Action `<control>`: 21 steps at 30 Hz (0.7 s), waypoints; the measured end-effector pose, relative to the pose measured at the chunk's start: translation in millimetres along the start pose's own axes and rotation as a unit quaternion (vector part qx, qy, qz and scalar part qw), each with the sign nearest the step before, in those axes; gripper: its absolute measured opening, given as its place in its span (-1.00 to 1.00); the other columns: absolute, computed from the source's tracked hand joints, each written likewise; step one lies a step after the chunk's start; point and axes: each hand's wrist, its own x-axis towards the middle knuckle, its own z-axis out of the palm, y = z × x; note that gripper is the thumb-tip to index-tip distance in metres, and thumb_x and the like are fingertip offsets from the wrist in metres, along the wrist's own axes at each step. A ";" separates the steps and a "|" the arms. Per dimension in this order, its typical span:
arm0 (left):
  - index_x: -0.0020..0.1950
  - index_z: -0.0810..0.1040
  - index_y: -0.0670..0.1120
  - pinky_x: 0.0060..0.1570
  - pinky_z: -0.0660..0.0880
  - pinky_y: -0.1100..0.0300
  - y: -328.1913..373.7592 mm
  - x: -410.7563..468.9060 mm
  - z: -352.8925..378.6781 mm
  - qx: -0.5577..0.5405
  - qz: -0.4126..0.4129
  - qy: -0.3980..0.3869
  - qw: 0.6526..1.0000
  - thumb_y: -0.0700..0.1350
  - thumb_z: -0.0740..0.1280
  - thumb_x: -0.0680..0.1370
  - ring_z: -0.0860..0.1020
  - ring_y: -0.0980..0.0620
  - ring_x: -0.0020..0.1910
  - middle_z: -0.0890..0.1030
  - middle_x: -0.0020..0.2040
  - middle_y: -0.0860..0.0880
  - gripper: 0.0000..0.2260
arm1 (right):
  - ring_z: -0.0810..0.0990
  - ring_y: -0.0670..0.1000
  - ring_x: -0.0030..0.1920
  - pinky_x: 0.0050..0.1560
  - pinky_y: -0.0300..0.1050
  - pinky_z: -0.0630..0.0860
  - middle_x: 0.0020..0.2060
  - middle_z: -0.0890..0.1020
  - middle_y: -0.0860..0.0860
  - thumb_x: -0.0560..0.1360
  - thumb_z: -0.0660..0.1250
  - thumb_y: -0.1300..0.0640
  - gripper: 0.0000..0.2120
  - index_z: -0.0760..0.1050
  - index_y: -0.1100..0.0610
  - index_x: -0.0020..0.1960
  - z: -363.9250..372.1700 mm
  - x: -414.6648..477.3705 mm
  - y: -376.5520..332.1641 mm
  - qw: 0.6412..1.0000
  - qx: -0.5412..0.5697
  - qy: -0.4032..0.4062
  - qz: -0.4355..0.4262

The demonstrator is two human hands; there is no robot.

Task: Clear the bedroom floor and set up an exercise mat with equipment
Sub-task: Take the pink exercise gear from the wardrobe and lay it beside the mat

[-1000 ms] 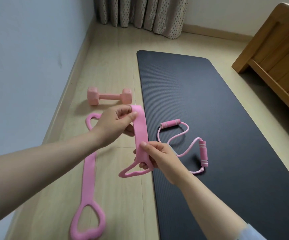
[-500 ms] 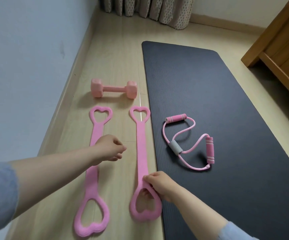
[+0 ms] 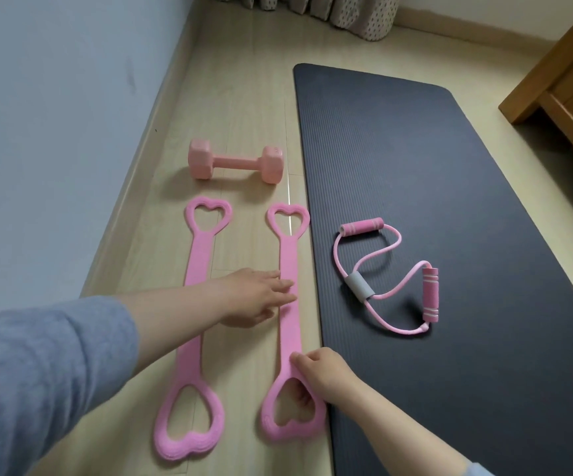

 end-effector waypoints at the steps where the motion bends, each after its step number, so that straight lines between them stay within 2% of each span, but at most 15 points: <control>1: 0.55 0.03 0.08 0.40 0.25 -0.01 -1.1 1.2 0.8 0.019 0.000 -0.013 1.000 -0.02 0.07 0.63 0.02 -0.03 0.54 -0.02 0.58 0.03 -0.51 | 0.48 0.05 -0.30 -0.22 -0.14 0.41 -0.40 0.48 0.04 0.56 0.16 -0.03 -0.56 0.30 0.11 -0.45 1.3 -0.2 2.5 1.000 -0.013 0.008 0.008; 3: 0.55 0.00 0.10 0.37 0.27 -0.04 -2.6 0.2 4.5 0.039 -0.015 -0.031 0.999 -0.02 0.05 0.63 0.00 -0.03 0.54 -0.07 0.58 0.06 -0.51 | 0.59 0.11 -0.27 -0.10 -0.13 0.55 -0.35 0.61 0.08 0.56 0.15 -0.03 -0.55 0.43 0.17 -0.42 4.2 -2.0 8.2 1.000 -0.016 0.006 0.016; 5: 0.55 -0.02 0.12 0.39 0.24 -0.05 -2.4 -1.5 9.0 0.040 -0.038 -0.036 0.998 -0.02 0.04 0.63 0.00 -0.06 0.54 -0.10 0.58 0.07 -0.51 | 0.67 0.16 -0.22 0.01 -0.01 0.61 -0.29 0.69 0.14 0.56 0.14 -0.03 -0.55 0.52 0.19 -0.37 7.9 -3.4 10.9 1.000 -0.021 0.008 0.016; 7: 0.55 -0.04 0.11 0.41 0.22 -0.08 2.3 -1.9 11.9 0.037 -0.056 -0.041 0.997 -0.02 0.02 0.63 0.00 -0.12 0.54 -0.11 0.58 0.05 -0.50 | 0.67 0.16 -0.21 -0.06 -0.03 0.60 -0.29 0.69 0.13 0.57 0.14 -0.03 -0.56 0.50 0.15 -0.38 10.8 -6.1 8.4 0.998 -0.063 0.028 0.003; 8: 0.55 -0.04 0.10 0.40 0.23 -0.09 4.7 -1.6 13.0 0.036 -0.064 -0.045 0.996 -0.02 0.02 0.63 0.00 -0.14 0.54 -0.12 0.58 0.05 -0.50 | 0.65 0.16 -0.21 -0.17 -0.08 0.58 -0.29 0.67 0.11 0.57 0.14 -0.04 -0.58 0.46 0.14 -0.37 10.7 -7.6 4.5 0.993 -0.113 0.040 -0.003; 10: 0.56 -0.05 0.10 0.39 0.26 -0.09 8.7 -1.3 12.7 0.032 -0.073 -0.053 0.995 -0.02 0.02 0.63 0.00 -0.16 0.54 -0.13 0.58 0.04 -0.50 | 0.53 0.18 -0.22 -0.39 -0.18 0.34 -0.30 0.54 0.05 0.58 0.14 -0.07 -0.59 0.33 0.13 -0.36 6.5 -11.6 -4.2 0.965 -0.249 0.076 -0.029; 11: 0.56 -0.04 0.09 0.38 0.27 -0.09 9.6 -1.6 11.7 0.028 -0.076 -0.056 0.995 -0.01 0.02 0.63 0.00 -0.16 0.54 -0.13 0.58 0.04 -0.50 | 0.46 0.15 -0.21 -0.41 -0.17 0.26 -0.30 0.47 0.04 0.58 0.15 -0.09 -0.59 0.29 0.13 -0.35 3.2 -12.8 -7.2 0.947 -0.304 0.098 -0.048; 12: 0.56 -0.03 0.08 0.39 0.27 -0.09 9.6 -1.5 9.9 0.021 -0.078 -0.057 0.995 -0.01 0.02 0.64 0.00 -0.16 0.54 -0.13 0.58 0.03 -0.51 | 0.43 0.13 -0.20 -0.38 -0.15 0.25 -0.27 0.45 0.04 0.58 0.17 -0.11 -0.60 0.30 0.13 -0.32 -1.6 -14.3 -9.7 0.933 -0.332 0.117 -0.069; 15: 0.54 0.10 0.00 0.44 0.20 -0.03 10.0 -2.5 3.5 -0.021 -0.073 -0.045 0.996 0.00 0.08 0.63 0.06 -0.12 0.53 -0.02 0.58 -0.03 -0.52 | 0.53 0.10 -0.10 -0.20 -0.11 0.33 -0.16 0.57 0.01 0.54 0.25 -0.13 -0.70 0.50 0.09 -0.15 -20.0 -13.2 -8.2 0.927 -0.299 0.190 -0.126; 18: 0.50 0.23 -0.06 0.40 0.25 0.06 9.4 -4.3 -6.1 -0.079 -0.078 -0.003 0.994 -0.01 0.13 0.62 0.24 -0.05 0.46 0.21 0.52 -0.05 -0.55 | 0.56 0.11 -0.04 -0.18 -0.06 0.40 -0.11 0.58 0.01 0.49 0.32 0.01 -0.86 0.53 0.09 -0.08 -46.3 -2.2 2.6 0.901 -0.231 0.317 -0.185; 19: 0.49 0.26 -0.06 0.37 0.27 0.08 9.1 -4.8 -10.6 -0.096 -0.087 0.014 0.991 -0.03 0.14 0.61 0.29 -0.04 0.43 0.27 0.49 -0.03 -0.56 | 0.55 0.14 -0.04 -0.18 -0.03 0.45 -0.08 0.57 0.03 0.47 0.35 0.08 -0.87 0.55 0.11 -0.03 -57.4 3.6 5.8 0.887 -0.219 0.354 -0.198; 21: 0.46 0.32 -0.05 0.34 0.29 0.11 7.6 -3.6 -19.5 -0.119 -0.101 0.047 0.987 -0.06 0.16 0.60 0.34 -0.02 0.39 0.34 0.45 -0.01 -0.59 | 0.53 0.14 0.03 -0.19 -0.01 0.50 0.06 0.54 0.03 0.45 0.37 0.12 -0.71 0.52 0.14 0.15 -79.0 14.8 7.9 0.878 -0.220 0.376 -0.198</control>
